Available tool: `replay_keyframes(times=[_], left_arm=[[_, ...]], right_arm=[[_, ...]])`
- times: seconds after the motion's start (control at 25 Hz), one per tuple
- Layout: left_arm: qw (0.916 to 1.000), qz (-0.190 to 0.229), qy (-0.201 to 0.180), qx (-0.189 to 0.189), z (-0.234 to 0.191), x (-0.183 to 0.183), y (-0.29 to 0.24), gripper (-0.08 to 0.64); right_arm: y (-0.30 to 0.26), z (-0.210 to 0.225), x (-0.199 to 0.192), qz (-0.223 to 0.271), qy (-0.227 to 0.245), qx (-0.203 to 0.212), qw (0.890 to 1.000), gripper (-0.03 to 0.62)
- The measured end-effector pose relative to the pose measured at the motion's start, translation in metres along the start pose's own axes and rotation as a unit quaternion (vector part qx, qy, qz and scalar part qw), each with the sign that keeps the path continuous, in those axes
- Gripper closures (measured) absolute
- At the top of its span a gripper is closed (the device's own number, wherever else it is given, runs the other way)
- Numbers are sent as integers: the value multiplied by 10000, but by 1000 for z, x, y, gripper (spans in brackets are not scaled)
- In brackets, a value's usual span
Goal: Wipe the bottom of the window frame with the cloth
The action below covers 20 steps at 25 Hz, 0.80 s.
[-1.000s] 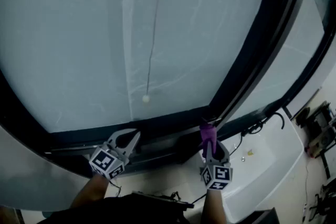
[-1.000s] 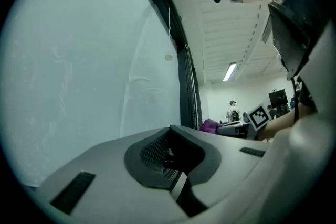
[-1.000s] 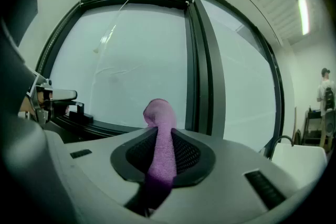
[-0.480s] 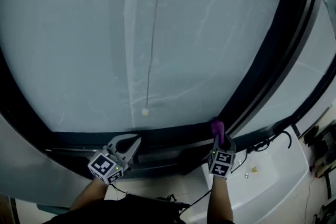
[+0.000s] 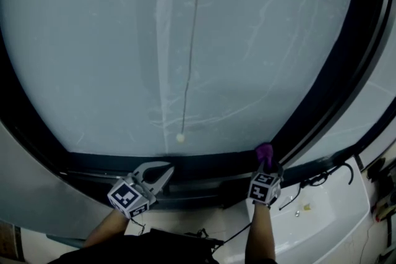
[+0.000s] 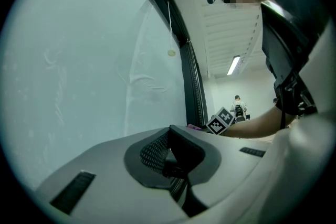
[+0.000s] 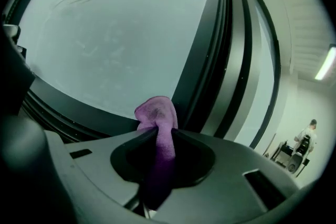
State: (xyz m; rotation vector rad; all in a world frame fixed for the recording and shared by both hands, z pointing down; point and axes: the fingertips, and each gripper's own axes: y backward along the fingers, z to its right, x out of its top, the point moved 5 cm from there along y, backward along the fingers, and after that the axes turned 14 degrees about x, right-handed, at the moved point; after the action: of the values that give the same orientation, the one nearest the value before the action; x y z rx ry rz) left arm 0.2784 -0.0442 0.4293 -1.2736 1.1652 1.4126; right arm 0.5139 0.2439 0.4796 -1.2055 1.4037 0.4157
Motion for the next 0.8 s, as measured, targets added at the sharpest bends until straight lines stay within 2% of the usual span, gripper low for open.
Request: replay_keyframes(times=[0.2, 0.32, 0.64, 0.8], left_arm=[[9998, -79, 164, 3, 0, -4, 2, 558], [9995, 21, 304, 60, -1, -3, 3, 558], [9984, 69, 518, 196, -3, -5, 3, 558], [9981, 71, 550, 263, -2, -3, 2, 558]], right_arm=[[-1, -6, 3, -234, 223, 366, 9988, 517], [1, -14, 3, -315, 276, 665, 9969, 517], [11, -45, 7, -303, 533, 1293, 9897, 517], [12, -52, 9, -332, 602, 1465, 9868, 517]])
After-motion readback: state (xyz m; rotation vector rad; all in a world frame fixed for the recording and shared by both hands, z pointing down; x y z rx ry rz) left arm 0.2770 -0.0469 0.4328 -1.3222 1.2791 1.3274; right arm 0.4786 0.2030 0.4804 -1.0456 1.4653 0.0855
